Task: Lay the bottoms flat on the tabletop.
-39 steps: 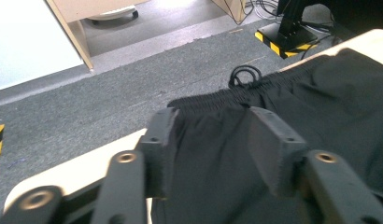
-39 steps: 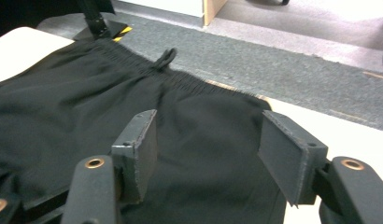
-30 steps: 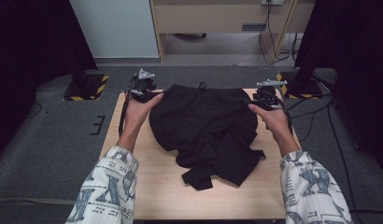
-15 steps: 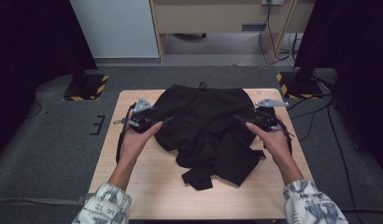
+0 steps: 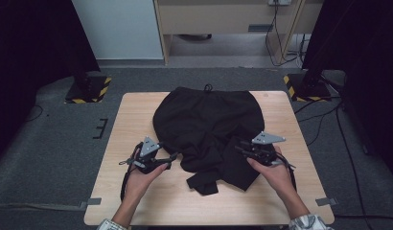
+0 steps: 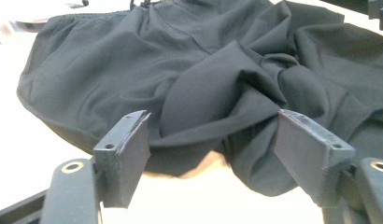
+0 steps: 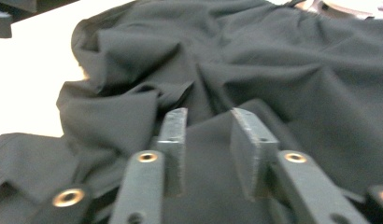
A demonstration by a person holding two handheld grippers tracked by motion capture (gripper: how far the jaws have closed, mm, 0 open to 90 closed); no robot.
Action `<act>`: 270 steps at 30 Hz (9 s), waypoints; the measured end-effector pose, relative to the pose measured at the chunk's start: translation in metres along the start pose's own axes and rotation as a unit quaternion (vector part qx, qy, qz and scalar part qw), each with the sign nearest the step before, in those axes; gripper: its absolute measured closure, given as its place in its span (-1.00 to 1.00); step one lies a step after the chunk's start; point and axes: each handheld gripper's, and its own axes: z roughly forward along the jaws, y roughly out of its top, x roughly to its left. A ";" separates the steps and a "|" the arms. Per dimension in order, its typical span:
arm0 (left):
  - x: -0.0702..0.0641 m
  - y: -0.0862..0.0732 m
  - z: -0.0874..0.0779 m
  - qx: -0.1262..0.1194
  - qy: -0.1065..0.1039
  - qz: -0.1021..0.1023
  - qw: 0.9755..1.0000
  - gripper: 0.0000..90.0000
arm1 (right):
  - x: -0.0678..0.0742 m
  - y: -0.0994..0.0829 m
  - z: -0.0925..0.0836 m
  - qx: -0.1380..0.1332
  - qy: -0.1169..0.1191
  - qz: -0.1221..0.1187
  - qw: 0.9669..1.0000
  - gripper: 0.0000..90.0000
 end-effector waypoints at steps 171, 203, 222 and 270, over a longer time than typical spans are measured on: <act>0.020 -0.030 0.062 0.097 0.072 -0.047 0.992 -0.10 | 0.068 -0.033 0.024 0.078 0.057 -0.015 0.995 0.99; 0.033 -0.024 0.047 0.093 0.056 -0.022 0.994 0.97 | 0.069 -0.029 0.023 0.068 0.060 -0.019 0.996 0.68; 0.040 -0.045 -0.001 0.084 0.065 -0.034 0.994 0.96 | 0.055 -0.011 0.059 0.080 0.061 -0.014 0.995 0.55; 0.006 -0.062 -0.008 0.126 0.061 -0.040 0.989 0.21 | 0.076 -0.013 0.081 0.120 0.072 -0.053 0.989 0.29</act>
